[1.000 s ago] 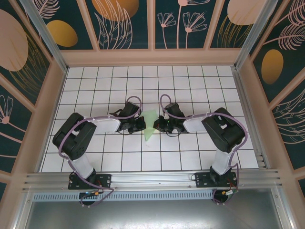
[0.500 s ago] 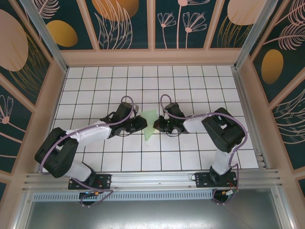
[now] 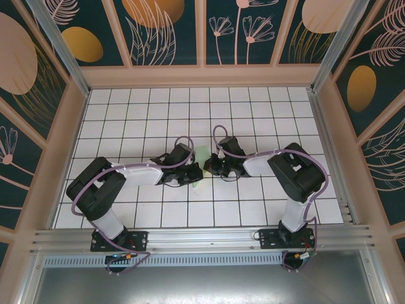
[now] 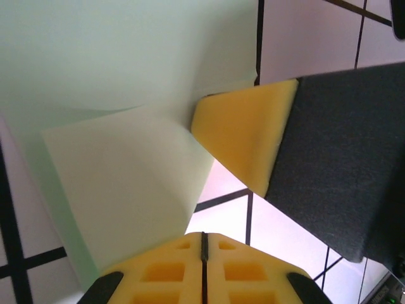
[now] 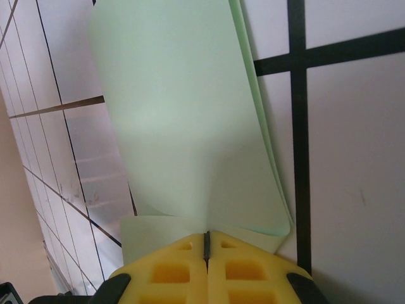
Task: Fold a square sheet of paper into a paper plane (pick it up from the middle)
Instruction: Third fold the triangle at the center of the table.
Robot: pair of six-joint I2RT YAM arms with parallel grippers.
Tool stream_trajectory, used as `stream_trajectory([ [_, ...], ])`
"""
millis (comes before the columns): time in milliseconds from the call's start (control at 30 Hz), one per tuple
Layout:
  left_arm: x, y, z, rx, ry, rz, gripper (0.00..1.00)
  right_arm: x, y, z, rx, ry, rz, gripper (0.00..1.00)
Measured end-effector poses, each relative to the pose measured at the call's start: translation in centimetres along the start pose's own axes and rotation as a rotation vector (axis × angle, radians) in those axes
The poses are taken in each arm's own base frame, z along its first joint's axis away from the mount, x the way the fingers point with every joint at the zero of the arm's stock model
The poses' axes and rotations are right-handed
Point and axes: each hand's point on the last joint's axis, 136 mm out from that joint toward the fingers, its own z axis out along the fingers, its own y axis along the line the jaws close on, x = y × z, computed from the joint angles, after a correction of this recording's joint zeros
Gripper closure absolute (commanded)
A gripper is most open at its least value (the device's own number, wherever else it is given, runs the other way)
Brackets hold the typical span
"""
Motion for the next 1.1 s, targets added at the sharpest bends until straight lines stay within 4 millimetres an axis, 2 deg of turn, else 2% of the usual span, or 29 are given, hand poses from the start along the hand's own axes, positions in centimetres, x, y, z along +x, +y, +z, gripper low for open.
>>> stream_trajectory([
  [767,-0.4,1.7,0.3,-0.076,-0.032,-0.012,0.92,0.0,0.1,0.0,-0.007,0.003,-0.006,1.0],
  [1100,-0.4,1.8,0.2,-0.084,-0.036,-0.012,0.93,0.1,0.6,-0.2,-0.019,0.008,-0.053,0.96],
])
